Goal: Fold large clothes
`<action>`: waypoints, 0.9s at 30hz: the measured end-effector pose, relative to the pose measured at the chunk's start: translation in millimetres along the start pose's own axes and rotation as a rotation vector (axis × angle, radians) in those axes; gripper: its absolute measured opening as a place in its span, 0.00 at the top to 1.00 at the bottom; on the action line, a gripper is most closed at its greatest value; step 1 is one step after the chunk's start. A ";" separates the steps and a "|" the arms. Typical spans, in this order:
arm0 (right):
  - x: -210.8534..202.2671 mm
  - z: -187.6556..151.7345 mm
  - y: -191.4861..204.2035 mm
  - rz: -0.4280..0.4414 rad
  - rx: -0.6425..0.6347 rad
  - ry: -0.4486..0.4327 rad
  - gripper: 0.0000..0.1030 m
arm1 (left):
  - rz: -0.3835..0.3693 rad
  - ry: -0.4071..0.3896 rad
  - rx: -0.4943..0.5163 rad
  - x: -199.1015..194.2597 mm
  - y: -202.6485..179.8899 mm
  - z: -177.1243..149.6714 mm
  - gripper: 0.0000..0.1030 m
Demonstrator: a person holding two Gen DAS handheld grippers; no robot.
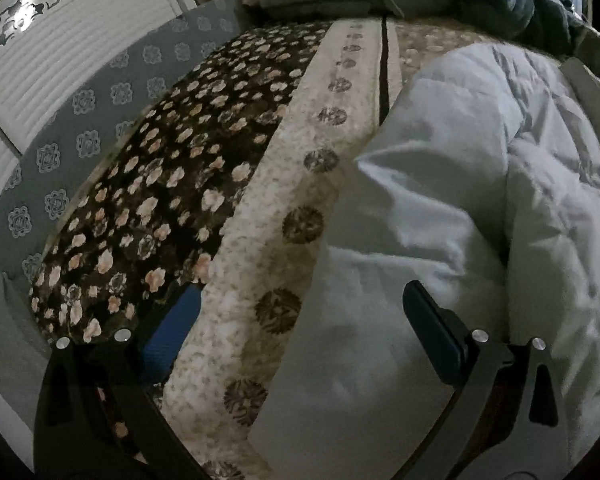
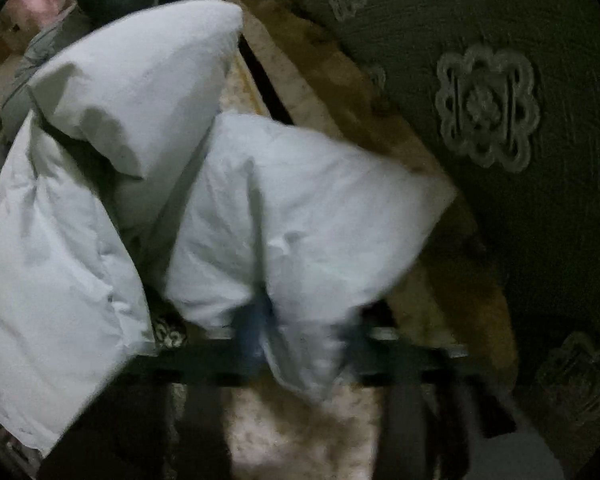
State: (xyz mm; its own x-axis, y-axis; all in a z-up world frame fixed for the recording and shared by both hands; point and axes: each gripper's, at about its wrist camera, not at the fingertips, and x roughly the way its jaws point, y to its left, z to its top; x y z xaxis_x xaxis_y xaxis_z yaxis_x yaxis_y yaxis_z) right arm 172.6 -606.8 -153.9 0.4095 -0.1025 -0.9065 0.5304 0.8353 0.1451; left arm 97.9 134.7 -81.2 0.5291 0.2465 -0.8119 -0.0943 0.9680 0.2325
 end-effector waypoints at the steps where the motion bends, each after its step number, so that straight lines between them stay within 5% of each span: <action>1: -16.1 4.1 -2.4 -0.028 0.005 -0.057 0.91 | 0.001 -0.006 -0.010 -2.2 0.5 1.1 0.03; 6: -112.9 13.4 -29.2 -0.327 0.094 -0.416 0.93 | 0.090 -0.055 -0.091 -15.7 18.4 6.5 0.03; 7: -151.1 9.4 -42.3 -0.377 0.156 -0.542 0.93 | 0.103 -0.064 -0.118 -18.9 24.0 7.6 0.03; 12: -237.6 -8.1 -53.0 -0.376 0.218 -0.805 0.93 | 0.125 -0.140 -0.306 -48.6 52.8 15.1 0.03; 18: -238.0 1.6 -4.9 -0.221 0.081 -0.782 0.93 | 0.055 -0.207 -0.305 -80.7 13.9 43.3 0.03; 20: -225.1 4.7 18.5 -0.068 0.101 -0.719 0.93 | 0.022 -0.232 -0.281 -89.7 -5.8 51.9 0.03; 27: -168.6 1.6 134.4 0.268 0.000 -0.608 0.93 | -0.175 -0.245 -0.279 -108.1 -104.0 93.9 0.03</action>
State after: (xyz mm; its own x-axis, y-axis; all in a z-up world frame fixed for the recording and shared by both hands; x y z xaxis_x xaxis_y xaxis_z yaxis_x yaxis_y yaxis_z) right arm 176.0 -478.2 19.0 0.8733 -0.1777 -0.4536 0.3518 0.8742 0.3348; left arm 129.7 3.0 32.7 0.7396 0.0915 -0.6668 -0.1926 0.9781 -0.0794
